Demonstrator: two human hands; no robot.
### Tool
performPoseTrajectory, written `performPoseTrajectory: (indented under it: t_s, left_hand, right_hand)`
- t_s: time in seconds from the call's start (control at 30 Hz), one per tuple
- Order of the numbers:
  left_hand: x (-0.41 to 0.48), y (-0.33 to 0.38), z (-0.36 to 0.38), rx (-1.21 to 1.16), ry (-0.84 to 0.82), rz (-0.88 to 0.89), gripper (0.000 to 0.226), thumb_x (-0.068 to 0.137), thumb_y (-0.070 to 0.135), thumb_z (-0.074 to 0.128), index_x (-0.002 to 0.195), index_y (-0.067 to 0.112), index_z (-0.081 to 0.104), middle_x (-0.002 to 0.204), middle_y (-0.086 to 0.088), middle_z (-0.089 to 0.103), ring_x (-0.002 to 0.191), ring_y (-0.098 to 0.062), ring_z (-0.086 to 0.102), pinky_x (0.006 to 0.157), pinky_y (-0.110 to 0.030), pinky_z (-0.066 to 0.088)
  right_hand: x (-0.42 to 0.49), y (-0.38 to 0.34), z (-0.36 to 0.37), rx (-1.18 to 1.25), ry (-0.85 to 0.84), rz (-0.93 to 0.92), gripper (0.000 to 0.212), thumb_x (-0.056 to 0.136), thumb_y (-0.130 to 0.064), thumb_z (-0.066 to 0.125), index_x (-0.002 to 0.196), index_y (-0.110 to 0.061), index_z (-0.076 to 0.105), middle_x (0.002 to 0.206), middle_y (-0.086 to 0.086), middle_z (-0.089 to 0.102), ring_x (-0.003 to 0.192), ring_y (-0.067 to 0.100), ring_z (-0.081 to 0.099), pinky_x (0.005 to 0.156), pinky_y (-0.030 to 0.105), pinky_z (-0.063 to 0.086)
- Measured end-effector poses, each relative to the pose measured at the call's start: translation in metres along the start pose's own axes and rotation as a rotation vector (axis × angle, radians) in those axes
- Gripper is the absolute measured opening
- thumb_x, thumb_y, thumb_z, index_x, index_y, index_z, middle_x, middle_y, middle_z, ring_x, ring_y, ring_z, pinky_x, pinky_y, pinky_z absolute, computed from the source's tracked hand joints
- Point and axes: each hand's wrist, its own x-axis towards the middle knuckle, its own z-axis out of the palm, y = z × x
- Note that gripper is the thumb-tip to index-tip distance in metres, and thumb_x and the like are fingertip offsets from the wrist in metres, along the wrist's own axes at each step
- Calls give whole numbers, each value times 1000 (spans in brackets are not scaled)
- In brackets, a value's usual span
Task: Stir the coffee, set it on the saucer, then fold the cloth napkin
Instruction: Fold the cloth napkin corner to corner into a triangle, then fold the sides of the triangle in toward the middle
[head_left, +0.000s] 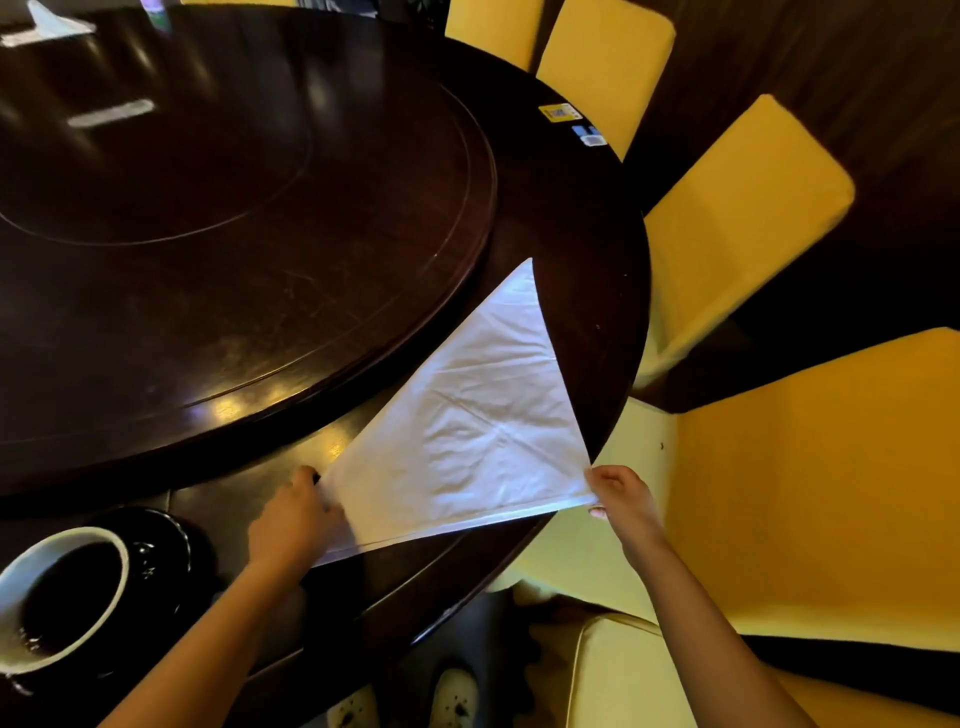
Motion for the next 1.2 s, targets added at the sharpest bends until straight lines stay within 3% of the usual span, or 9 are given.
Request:
performPoseTrajectory:
  t_s: [0.13, 0.2, 0.37, 0.57, 0.67, 0.83, 0.97, 1.1, 1.2]
  left_hand:
    - [8, -4, -23, 40, -142, 18, 38, 87, 24, 57, 120, 9, 45, 111, -15, 61, 87, -25, 55, 78, -35, 45]
    - [6, -2, -38, -112, -192, 101, 36, 87, 19, 60, 119, 13, 46, 109, -14, 61, 92, -27, 58, 78, -34, 45]
    - [0, 30, -77, -801, -452, 134, 13, 90, 7, 53, 97, 14, 61, 94, -20, 66, 76, -29, 66, 65, -33, 54]
    - [14, 102, -79, -938, -519, 206, 27, 96, 7, 40, 91, 13, 67, 93, -6, 65, 79, -17, 62, 56, -20, 53]
    - [10, 142, -73, -854, -546, 310, 29, 97, 3, 38, 96, 8, 66, 97, -6, 63, 83, -19, 60, 59, -20, 55]
    - [-9, 199, -28, -482, -565, 468, 28, 94, 3, 39, 96, 7, 67, 87, -4, 61, 69, -14, 60, 62, -21, 54]
    - [-23, 228, 23, -225, -679, 459, 18, 92, 8, 42, 93, 6, 60, 82, -11, 63, 59, -13, 56, 57, -22, 49]
    - [-23, 235, 61, -5, -683, 467, 19, 91, 7, 43, 93, 1, 61, 88, -15, 64, 69, -25, 63, 60, -24, 48]
    - [-24, 234, 71, 128, -618, 546, 26, 90, 5, 42, 100, -6, 64, 102, -20, 68, 82, -31, 66, 59, -25, 46]
  right_hand:
    - [0, 1, -1, 10, 7, -55, 13, 87, -13, 62, 96, -8, 54, 82, 2, 59, 76, 15, 56, 54, 14, 52]
    - [-2, 3, -3, -31, 0, -125, 12, 87, -12, 61, 94, -11, 52, 82, 5, 60, 76, 16, 57, 55, 15, 52]
    - [-6, 14, -11, -78, -115, -229, 8, 90, -13, 57, 87, -19, 59, 87, -3, 61, 70, 11, 60, 62, 16, 53]
    - [-9, 27, -20, -171, -199, -277, 31, 89, 1, 54, 98, -28, 61, 101, -18, 65, 84, -1, 59, 75, 6, 45]
    - [-9, 29, -19, -130, -183, -258, 33, 86, 1, 58, 95, -30, 63, 101, -13, 66, 78, -6, 56, 74, 5, 44]
    - [-12, 27, -18, -39, -172, -254, 27, 87, -2, 59, 96, -26, 65, 105, -9, 67, 76, -4, 58, 77, 12, 47]
    - [-16, 22, -20, 55, -184, -225, 34, 89, 4, 52, 93, -28, 63, 95, -9, 66, 74, -3, 60, 74, 17, 48]
    - [-18, 23, -24, 49, -249, -236, 41, 86, 9, 49, 99, -29, 60, 106, 0, 65, 93, 12, 59, 82, 19, 48]
    - [-19, 22, -24, 69, -243, -195, 28, 85, -16, 41, 105, -22, 60, 109, 5, 63, 94, 19, 60, 78, 28, 51]
